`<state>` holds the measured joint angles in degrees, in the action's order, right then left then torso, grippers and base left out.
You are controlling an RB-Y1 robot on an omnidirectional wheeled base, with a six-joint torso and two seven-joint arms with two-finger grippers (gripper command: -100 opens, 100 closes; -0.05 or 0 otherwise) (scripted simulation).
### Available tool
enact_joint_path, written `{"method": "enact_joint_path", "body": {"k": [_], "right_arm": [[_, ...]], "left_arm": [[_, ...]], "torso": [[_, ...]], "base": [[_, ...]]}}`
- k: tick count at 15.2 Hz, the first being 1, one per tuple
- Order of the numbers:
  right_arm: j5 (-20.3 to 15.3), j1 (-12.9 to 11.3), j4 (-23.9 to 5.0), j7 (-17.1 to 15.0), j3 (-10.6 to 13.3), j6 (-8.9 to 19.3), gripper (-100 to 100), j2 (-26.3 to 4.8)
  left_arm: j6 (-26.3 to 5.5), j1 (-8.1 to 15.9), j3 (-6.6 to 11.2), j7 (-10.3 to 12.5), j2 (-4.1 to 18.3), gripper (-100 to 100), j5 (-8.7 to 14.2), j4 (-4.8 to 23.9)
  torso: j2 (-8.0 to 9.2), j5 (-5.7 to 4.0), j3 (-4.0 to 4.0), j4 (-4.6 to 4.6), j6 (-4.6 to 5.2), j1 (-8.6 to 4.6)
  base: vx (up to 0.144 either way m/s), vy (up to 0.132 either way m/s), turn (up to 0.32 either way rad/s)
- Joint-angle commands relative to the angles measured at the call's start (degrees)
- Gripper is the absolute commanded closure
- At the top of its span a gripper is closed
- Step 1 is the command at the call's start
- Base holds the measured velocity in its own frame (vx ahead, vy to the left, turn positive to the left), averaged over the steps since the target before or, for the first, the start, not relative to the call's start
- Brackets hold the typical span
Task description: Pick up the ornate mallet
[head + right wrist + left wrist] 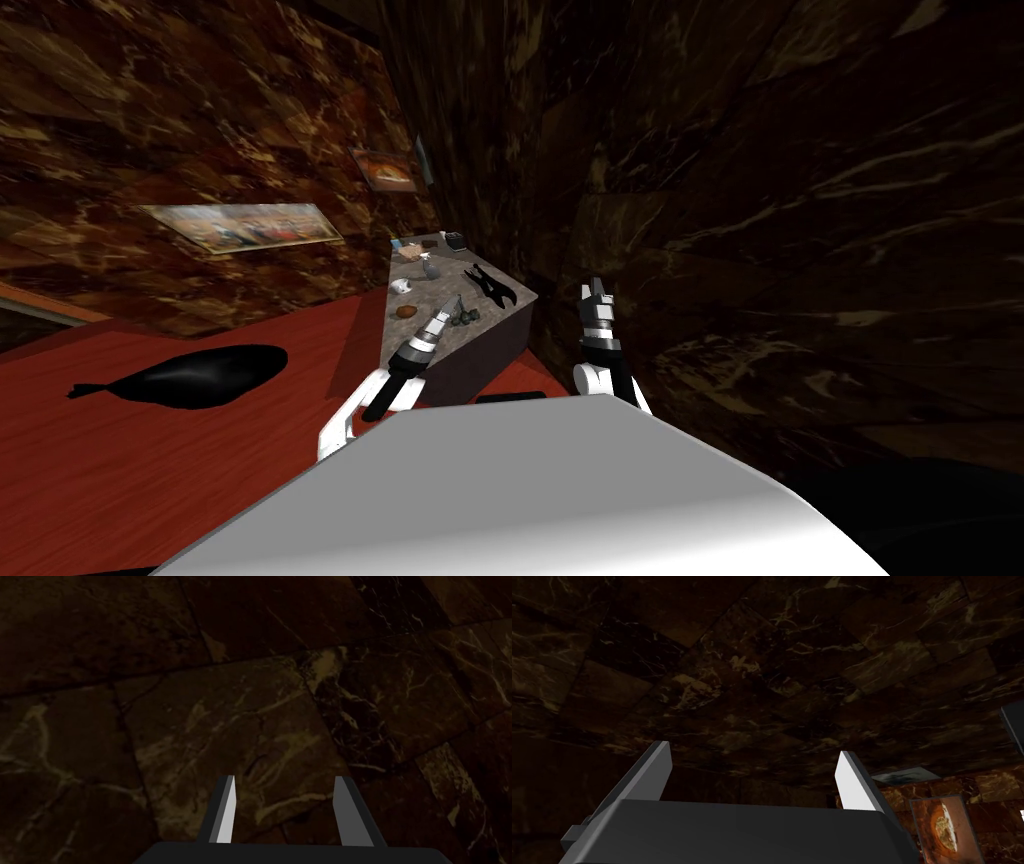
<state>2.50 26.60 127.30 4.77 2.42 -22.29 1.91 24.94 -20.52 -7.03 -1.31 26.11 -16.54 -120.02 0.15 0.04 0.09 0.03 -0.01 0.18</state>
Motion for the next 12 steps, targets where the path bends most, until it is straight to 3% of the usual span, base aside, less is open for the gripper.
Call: {"method": "enact_joint_path", "body": {"k": [1, 2, 3, 5, 6, 7, 8, 10, 11, 12], "right_arm": [[0.0, 0.0, 0.0, 0.0, 0.0, 0.0, 0, 0.0], [0.0, 0.0, 0.0, 0.0, 0.0, 0.0, 0, 0.0], [0.0, 0.0, 0.0, 0.0, 0.0, 0.0, 0, 0.0], [0.0, 0.0, 0.0, 0.0, 0.0, 0.0, 0, 0.0], [0.0, 0.0, 0.0, 0.0, 0.0, 0.0, 0, 0.0], [0.0, -0.01, 0.0, 0.0, 0.0, 0.0, 0, 0.0], [0.0, 0.0, 0.0, 0.0, 0.0, 0.0, 0, 0.0], [0.0, 0.0, 0.0, 0.0, 0.0, 0.0, 0, 0.0], [0.0, 0.0, 0.0, 0.0, 0.0, 0.0, 0, 0.0], [0.0, 0.0, 0.0, 0.0, 0.0, 0.0, 0, 0.0]], "left_arm": [[1.04, 0.98, -0.83, -1.79, 2.86, -100, -2.2, 1.65], [1.04, 0.98, -0.83, -1.79, 4.0, -100, -2.2, 1.65], [1.97, 2.01, -1.61, -3.41, 5.4, -100, -4.24, 3.35], [1.97, 2.01, -1.61, -3.41, 7.05, -100, -4.24, 3.35], [2.98, 3.04, -2.4, -5.1, 9.15, -100, -6.39, 5.13], [2.98, 3.04, -2.4, -5.1, 10.11, -100, -6.39, 5.13], [4.06, 4.07, -3.19, -6.85, 11.64, -100, -8.41, 7.0], [4.06, 4.07, -3.19, -6.85, 13.17, -100, -8.64, 7.0], [5.2, 5.09, -3.98, -8.64, 15.34, -100, -10.97, 8.93], [5.2, 5.09, -3.98, -8.64, 16.23, -100, -10.97, 8.93]], "torso": [[0.0, 0.0, 0.0, 0.0, 0.0, 0.0], [-0.02, 0.0, -0.02, -0.01, 0.02, 0.01], [-0.04, 0.0, -0.02, -0.01, 0.03, 0.03], [-0.03, 0.01, -0.02, -0.01, 0.03, 0.05], [-0.03, 0.01, -0.02, -0.01, 0.0, 0.03], [-0.03, 0.01, -0.02, -0.01, 0.03, 0.03], [-0.05, 0.01, -0.03, -0.01, 0.03, 0.04], [-0.07, 0.01, -0.04, -0.02, 0.03, 0.06], [-0.08, 0.01, -0.05, -0.02, 0.0, 0.04], [-0.1, 0.01, -0.06, -0.03, 0.03, 0.02]], "base": [[-0.029, 0.035, -0.089], [-0.029, 0.04, -0.134], [-0.033, 0.042, -0.187], [-0.038, 0.039, -0.095], [-0.033, 0.037, -0.121], [-0.031, 0.04, -0.132], [-0.03, 0.043, -0.195], [-0.025, 0.04, -0.108], [-0.018, 0.03, -0.138], [-0.018, 0.032, -0.156]]}}
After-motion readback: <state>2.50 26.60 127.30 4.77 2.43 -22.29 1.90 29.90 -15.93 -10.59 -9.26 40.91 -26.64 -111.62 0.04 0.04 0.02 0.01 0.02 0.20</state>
